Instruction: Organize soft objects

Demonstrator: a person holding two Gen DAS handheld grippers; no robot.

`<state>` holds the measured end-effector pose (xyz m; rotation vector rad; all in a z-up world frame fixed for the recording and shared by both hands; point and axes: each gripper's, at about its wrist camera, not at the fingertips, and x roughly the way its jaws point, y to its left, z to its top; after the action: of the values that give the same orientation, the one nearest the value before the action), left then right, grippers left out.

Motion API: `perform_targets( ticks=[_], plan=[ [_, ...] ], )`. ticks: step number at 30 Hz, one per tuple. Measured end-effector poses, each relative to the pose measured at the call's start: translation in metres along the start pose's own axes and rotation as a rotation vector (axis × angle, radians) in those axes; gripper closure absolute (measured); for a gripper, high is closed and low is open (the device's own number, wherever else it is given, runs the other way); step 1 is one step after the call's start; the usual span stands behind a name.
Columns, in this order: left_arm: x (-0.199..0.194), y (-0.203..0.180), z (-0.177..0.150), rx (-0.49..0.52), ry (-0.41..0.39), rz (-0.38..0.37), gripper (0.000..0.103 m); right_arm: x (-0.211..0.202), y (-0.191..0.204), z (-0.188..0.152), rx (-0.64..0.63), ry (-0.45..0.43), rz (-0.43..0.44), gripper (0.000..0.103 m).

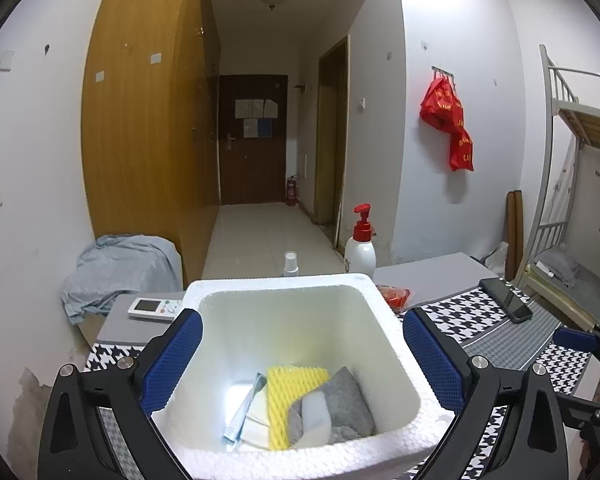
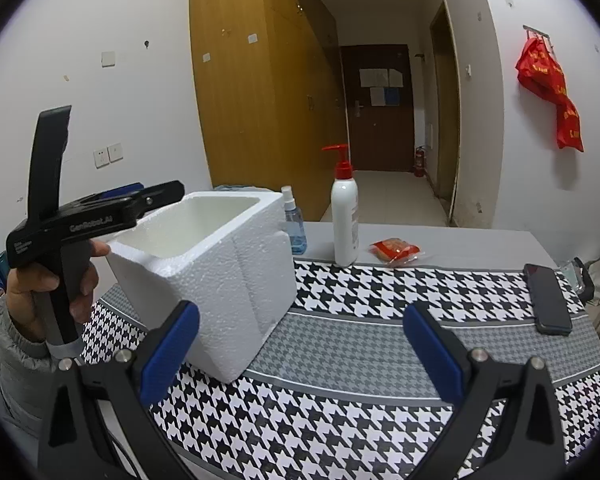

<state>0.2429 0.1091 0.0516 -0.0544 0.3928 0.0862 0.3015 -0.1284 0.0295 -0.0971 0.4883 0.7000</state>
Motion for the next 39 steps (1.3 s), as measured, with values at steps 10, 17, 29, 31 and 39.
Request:
perform_targets(
  ticks=[10,17,29,31,39],
  plan=[
    [-0.023,-0.015,-0.004,0.008,-0.03,0.013,0.002,-0.012,-0.004,-0.002,0.01,-0.016,-0.004,0.0],
    [-0.049,-0.025,-0.012,0.011,-0.056,0.022,0.002,-0.03,-0.001,-0.002,0.009,-0.058,-0.016,0.0],
    [-0.099,-0.051,-0.029,0.004,-0.109,0.052,0.001,-0.078,0.012,-0.008,-0.017,-0.118,-0.008,0.0],
    [-0.107,-0.057,-0.032,0.009,-0.117,0.055,0.001,-0.09,0.013,-0.011,-0.013,-0.141,-0.004,0.0],
    [-0.136,-0.076,-0.051,0.005,-0.146,0.068,0.001,-0.122,0.016,-0.024,-0.014,-0.174,0.0,0.0]
  ],
)
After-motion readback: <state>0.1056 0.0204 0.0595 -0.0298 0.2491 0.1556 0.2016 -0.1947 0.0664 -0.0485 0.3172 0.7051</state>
